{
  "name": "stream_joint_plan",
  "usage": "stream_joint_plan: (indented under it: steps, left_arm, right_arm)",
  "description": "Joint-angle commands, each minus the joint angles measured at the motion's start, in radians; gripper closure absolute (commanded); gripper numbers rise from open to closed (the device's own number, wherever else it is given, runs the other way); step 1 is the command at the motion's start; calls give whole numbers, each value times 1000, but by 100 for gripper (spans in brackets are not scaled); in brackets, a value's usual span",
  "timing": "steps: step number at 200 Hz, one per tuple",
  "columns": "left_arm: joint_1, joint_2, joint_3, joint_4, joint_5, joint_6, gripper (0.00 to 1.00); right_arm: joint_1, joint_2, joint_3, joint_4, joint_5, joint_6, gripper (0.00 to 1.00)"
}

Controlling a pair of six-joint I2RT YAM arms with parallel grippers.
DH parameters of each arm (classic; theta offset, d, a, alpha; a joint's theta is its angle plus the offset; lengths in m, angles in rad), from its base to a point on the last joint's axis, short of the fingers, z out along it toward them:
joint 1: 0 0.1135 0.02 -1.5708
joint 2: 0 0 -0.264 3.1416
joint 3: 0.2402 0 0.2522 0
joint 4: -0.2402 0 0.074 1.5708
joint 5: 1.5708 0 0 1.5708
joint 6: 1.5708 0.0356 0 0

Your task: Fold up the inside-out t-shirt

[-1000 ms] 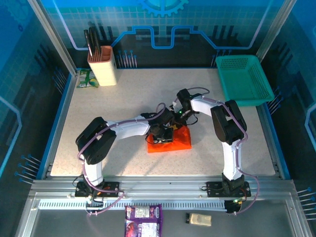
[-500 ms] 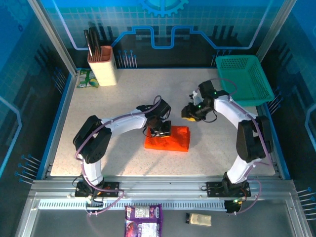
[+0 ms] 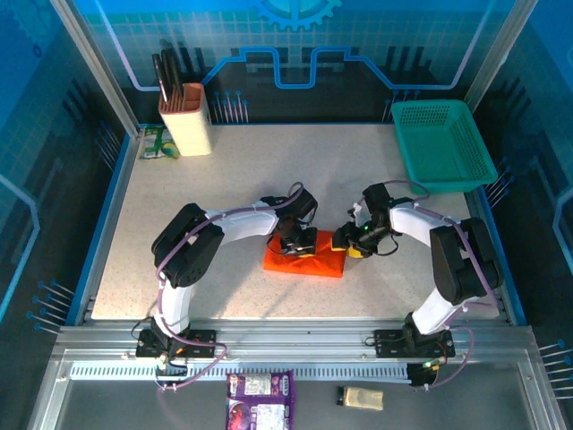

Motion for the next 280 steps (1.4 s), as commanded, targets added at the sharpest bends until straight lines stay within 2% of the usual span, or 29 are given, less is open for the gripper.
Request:
stream_joint_plan:
  steps: [1,34,58,103,196,212,245,280]
  left_arm:
    - [-8,23,-44,-51,-19,8,100]
    - [-9,17,-40,-57,-30,4,100]
    - [-8,14,-47,-55,-30,-4,100]
    - [-9,12,-40,-53,-24,-11,100]
    - [-2,-83,-45,-10,-14,-29,100]
    - [22,-126,-38,-46,-50,-7,100]
    - [122,-138,-19,-223,-223,78,100]
    - [159,-45,-10,-199,-227,112,100]
  right_arm:
    - [-2,25,-37,37,-20,7,43]
    - [-2,21,-60,18,45,1,43]
    - [-1,12,-76,48,16,8,45]
    - [0,8,-115,144,-70,64,56]
    - [-7,-13,-101,100,16,71,89]
    - [-7,-13,-75,59,48,51,94]
    - [-6,-11,17,-75,135,-14,100]
    - [-7,0,103,-177,187,-69,100]
